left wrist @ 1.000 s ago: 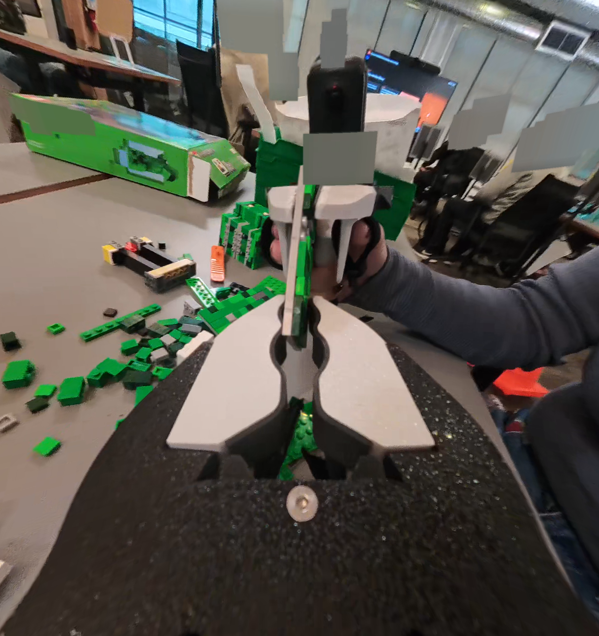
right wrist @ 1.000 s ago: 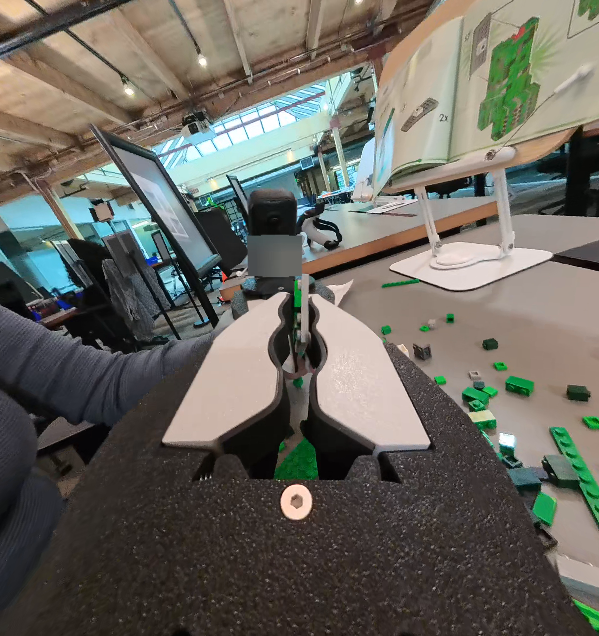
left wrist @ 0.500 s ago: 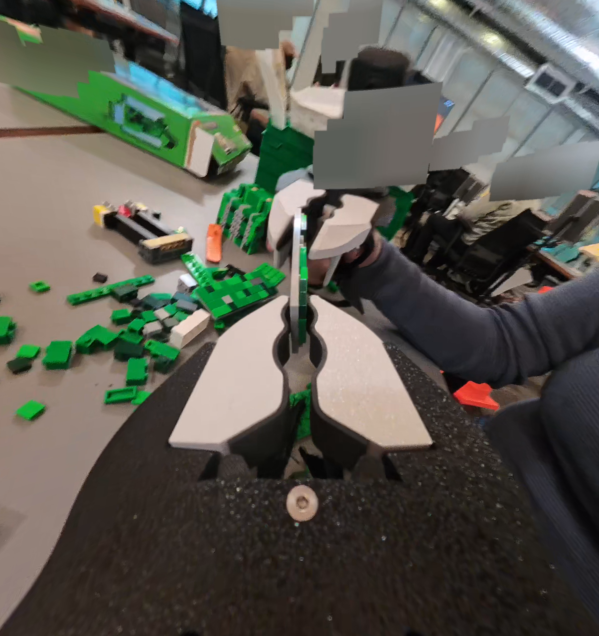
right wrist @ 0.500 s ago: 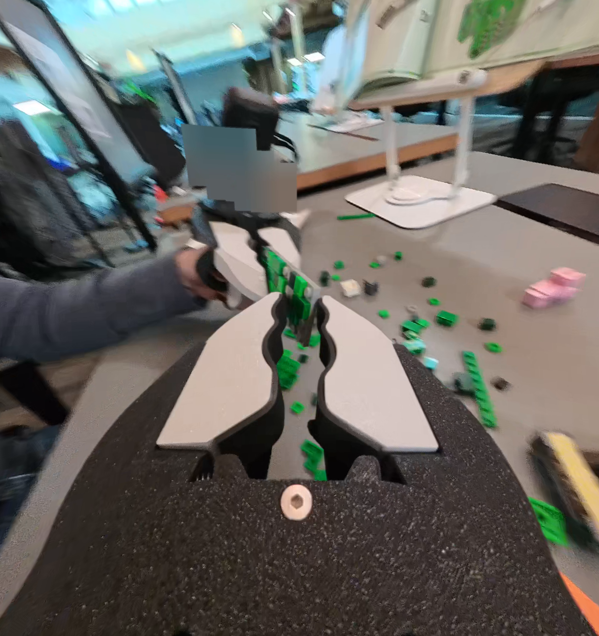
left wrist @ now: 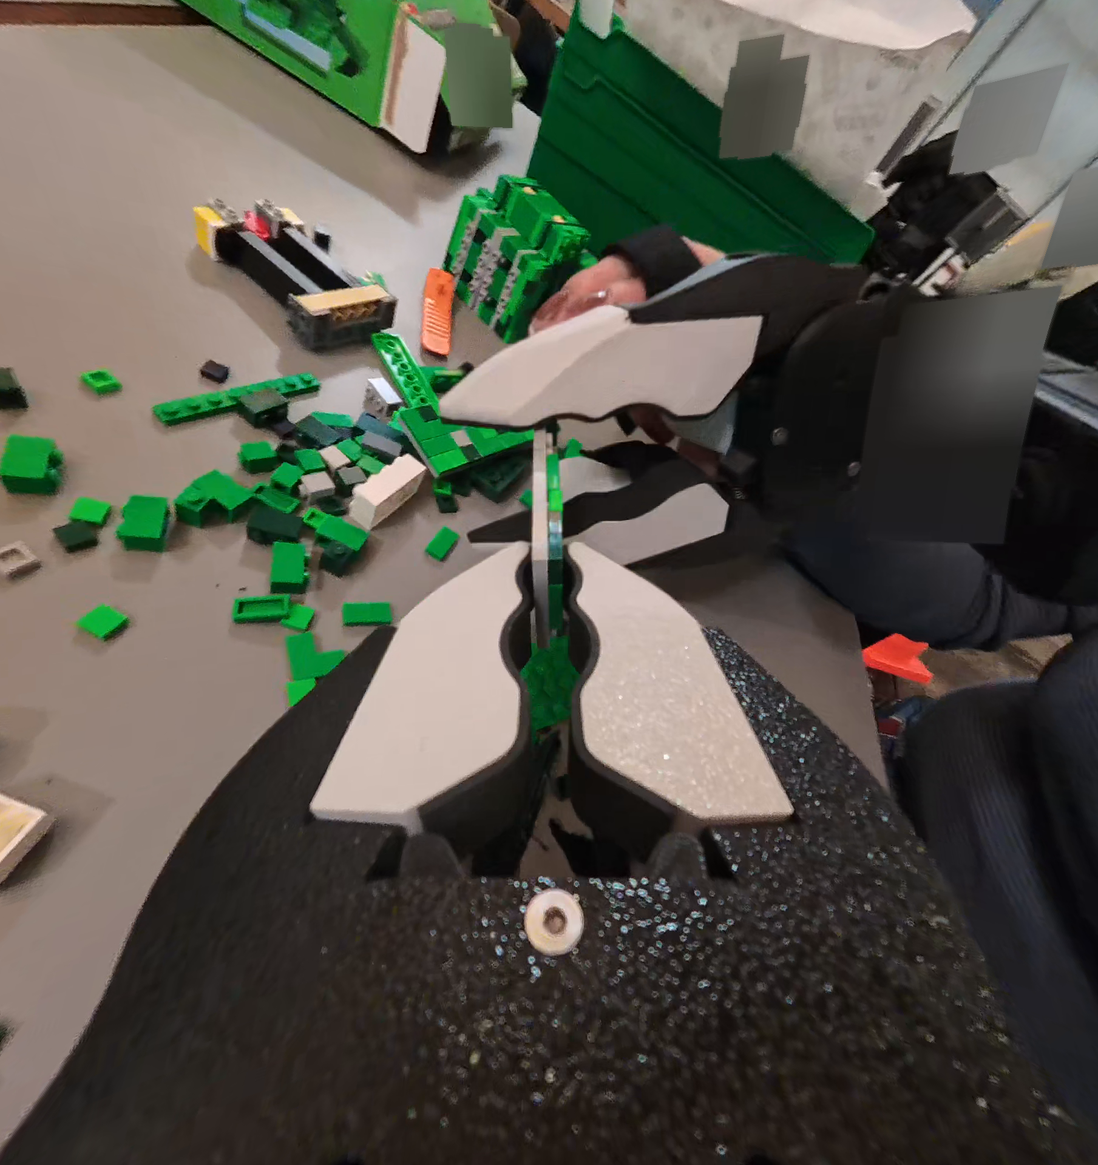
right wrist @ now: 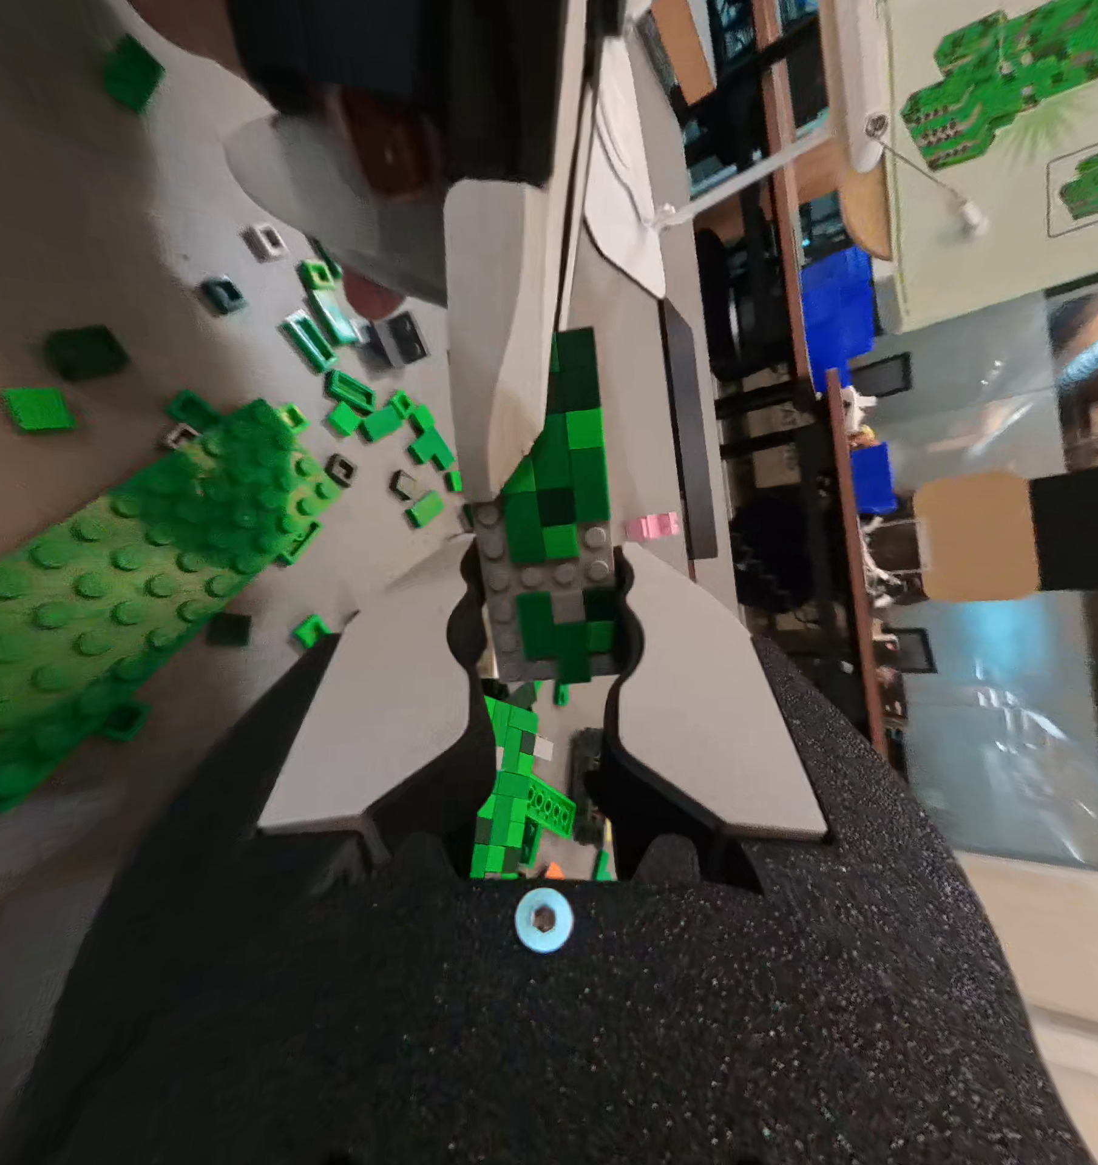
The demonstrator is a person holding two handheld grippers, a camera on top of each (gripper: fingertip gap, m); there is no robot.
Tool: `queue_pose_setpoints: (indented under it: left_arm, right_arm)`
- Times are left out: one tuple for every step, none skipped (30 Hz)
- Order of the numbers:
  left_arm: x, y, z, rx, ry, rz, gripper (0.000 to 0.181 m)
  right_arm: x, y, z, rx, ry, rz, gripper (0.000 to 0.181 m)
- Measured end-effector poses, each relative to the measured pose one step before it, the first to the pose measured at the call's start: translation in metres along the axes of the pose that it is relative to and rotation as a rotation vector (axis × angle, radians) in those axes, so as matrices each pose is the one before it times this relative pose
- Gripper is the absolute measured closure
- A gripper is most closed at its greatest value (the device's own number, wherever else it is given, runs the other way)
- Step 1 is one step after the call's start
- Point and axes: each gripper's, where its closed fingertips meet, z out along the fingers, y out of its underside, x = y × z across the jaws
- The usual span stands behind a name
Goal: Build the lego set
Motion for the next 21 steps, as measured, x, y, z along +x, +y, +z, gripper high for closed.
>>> queue_pose_setpoints:
  left_arm:
    - [-0.00198,-0.00206,0.00024,0.0154,-0.0172,0.0194,0.175]
    - [-0.00225,-0.00497,-0.00092,0.0371,-0.0169,0.0135,0.175]
    - [-0.00134,-0.00729,-0.00185,0.0560,-0.0090,0.0104,0.175]
    - [0.00002,-0.00707,-0.00170,0.0554,-0.0001,0.0088,0.174]
    - [0.00100,-0.00487,-0.00088,0.0381,0.0059,0.0062,0.174]
    - [0.00028,-0.00260,0.00015,0.0182,-0.0001,0.0070,0.169]
    - [-0.00076,-0.00196,0.00070,0.0123,-0.0106,0.0130,0.165]
    - [0.00025,-0.00257,0.00047,0.0200,-0.0084,0.0229,0.168]
    - [0.00005,-0.00347,0.00014,0.0287,-0.0145,0.0227,0.171]
    - [-0.00057,-0.00218,0.00046,0.0194,-0.0156,0.0202,0.172]
    - [-0.00023,-0.00165,0.00095,0.0167,-0.0090,0.0064,0.172]
    - [-0.00017,-0.00157,0.00117,0.0182,-0.0030,-0.0050,0.171]
    - [-0.00042,-0.00179,0.00088,0.0209,-0.0003,-0.0118,0.171]
    - [-0.00054,-0.00269,0.00023,0.0267,-0.0003,-0.0138,0.170]
    - [-0.00089,-0.00438,-0.00121,0.0350,-0.0015,-0.0147,0.169]
    - [-0.00227,-0.00499,-0.00244,0.0332,-0.0085,-0.0153,0.168]
    - [-0.00278,-0.00409,-0.00293,0.0240,-0.0115,-0.0105,0.167]
    - [-0.00113,-0.00045,-0.00201,-0.0015,0.0011,-0.0072,0.171]
    - [-0.00072,0.00225,-0.00050,-0.0193,0.0043,-0.0127,0.171]
    - [-0.00064,0.00275,0.00043,-0.0202,0.0023,-0.0148,0.172]
    - [-0.00026,0.00365,0.00112,-0.0232,0.0034,-0.0130,0.172]
  right_arm:
    - [0.00227,0.00134,0.00159,-0.0153,0.0124,0.0327,0.145]
    - [0.00312,-0.00023,0.00199,-0.0055,0.0103,0.0699,0.145]
    - [0.00237,-0.00309,0.00144,0.0141,-0.0012,0.0913,0.146]
    - [-0.00012,-0.00571,0.00092,0.0286,-0.0196,0.0998,0.145]
    - [-0.00205,-0.00691,0.00076,0.0356,-0.0280,0.0982,0.146]
    - [-0.00270,-0.00626,0.00079,0.0340,-0.0253,0.0886,0.146]
    - [-0.00241,-0.00416,0.00105,0.0219,-0.0176,0.0757,0.146]
    - [-0.00154,-0.00163,0.00117,0.0091,-0.0104,0.0554,0.146]
    - [0.00050,-0.00090,0.00067,0.0075,0.0026,0.0364,0.146]
    - [0.00113,-0.00091,-0.00002,0.0074,0.0036,0.0259,0.146]
    - [0.00106,-0.00043,-0.00029,0.0040,-0.0005,0.0264,0.146]
    - [0.00087,-0.00031,-0.00024,0.0051,-0.0023,0.0299,0.146]
    - [0.00066,-0.00026,-0.00017,0.0053,-0.0041,0.0289,0.146]
    - [0.00050,0.00038,0.00008,0.0032,-0.0060,0.0197,0.146]
    - [0.00075,0.00143,0.00023,-0.0031,-0.0047,0.0058,0.146]
    - [0.00080,0.00193,0.00027,-0.0057,-0.0043,-0.0033,0.146]
    - [0.00023,0.00148,0.00031,-0.0036,-0.0072,-0.0059,0.146]
    - [-0.00048,0.00136,0.00028,-0.0040,-0.0099,-0.0089,0.146]
    - [-0.00015,0.00190,0.00010,-0.0086,-0.0073,-0.0231,0.146]
    - [0.00137,0.00261,-0.00013,-0.0142,0.0036,-0.0381,0.146]
    - [0.00154,0.00299,-0.00064,-0.0158,0.0056,-0.0493,0.146]
